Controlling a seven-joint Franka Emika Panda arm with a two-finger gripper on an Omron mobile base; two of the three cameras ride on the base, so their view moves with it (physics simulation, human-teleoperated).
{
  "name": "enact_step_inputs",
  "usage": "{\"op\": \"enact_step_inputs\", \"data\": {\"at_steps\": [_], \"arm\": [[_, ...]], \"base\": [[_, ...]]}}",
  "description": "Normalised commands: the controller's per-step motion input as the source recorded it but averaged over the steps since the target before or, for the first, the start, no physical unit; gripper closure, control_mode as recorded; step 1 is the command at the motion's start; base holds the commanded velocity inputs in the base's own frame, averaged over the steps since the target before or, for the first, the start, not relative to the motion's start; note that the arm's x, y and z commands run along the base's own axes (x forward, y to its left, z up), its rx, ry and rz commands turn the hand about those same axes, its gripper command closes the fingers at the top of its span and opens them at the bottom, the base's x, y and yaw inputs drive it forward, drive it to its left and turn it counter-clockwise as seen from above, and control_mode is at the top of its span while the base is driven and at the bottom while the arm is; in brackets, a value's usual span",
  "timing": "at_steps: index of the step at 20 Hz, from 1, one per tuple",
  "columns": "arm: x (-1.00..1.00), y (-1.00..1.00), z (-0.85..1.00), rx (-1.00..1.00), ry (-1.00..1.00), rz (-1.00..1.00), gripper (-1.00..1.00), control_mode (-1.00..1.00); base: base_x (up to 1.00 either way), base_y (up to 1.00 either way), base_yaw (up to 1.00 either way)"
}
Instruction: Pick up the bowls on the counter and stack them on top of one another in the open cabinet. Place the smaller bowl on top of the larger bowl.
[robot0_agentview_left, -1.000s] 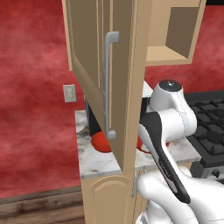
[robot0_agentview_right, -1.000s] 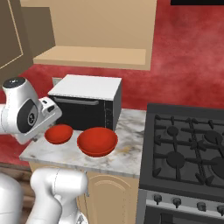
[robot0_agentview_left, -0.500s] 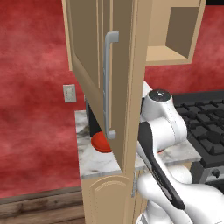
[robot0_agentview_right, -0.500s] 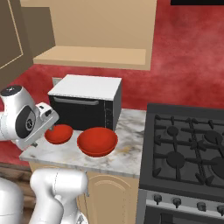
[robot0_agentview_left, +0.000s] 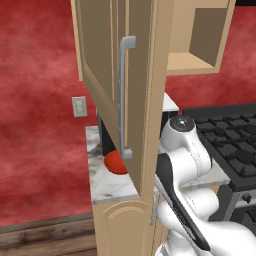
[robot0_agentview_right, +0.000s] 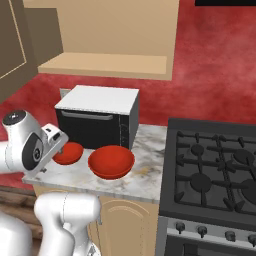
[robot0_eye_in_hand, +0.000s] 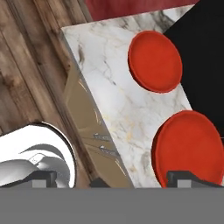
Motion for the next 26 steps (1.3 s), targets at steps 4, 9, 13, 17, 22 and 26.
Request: {"op": "enact_step_inputs", "data": {"at_steps": [4,9,13,17,22,26], "arm": [[0.02,0.15,-0.26,0.00,-0.02,0.05,-1.00,-1.00],[0.05,0.21,-0.19,0.00,0.00,0.07,-1.00,-1.00],[0.07,0.21,-0.15,0.00,0.00,0.07,-1.00,-1.00],[0.15,0.17,-0.20,0.00,0.00,0.06,-1.00,-1.00],[0.33,0.00,-0.20,0.00,-0.03,0.01,-1.00,-1.00],[0.38,0.00,-0.17,0.00,-0.06,0.00,-1.00,-1.00]], "base": [[0.00,0.00,0.00],[0.00,0.00,0.00],[0.00,0.00,0.00],[0.00,0.00,0.00],[0.00,0.00,0.00],[0.00,0.00,0.00]]}}
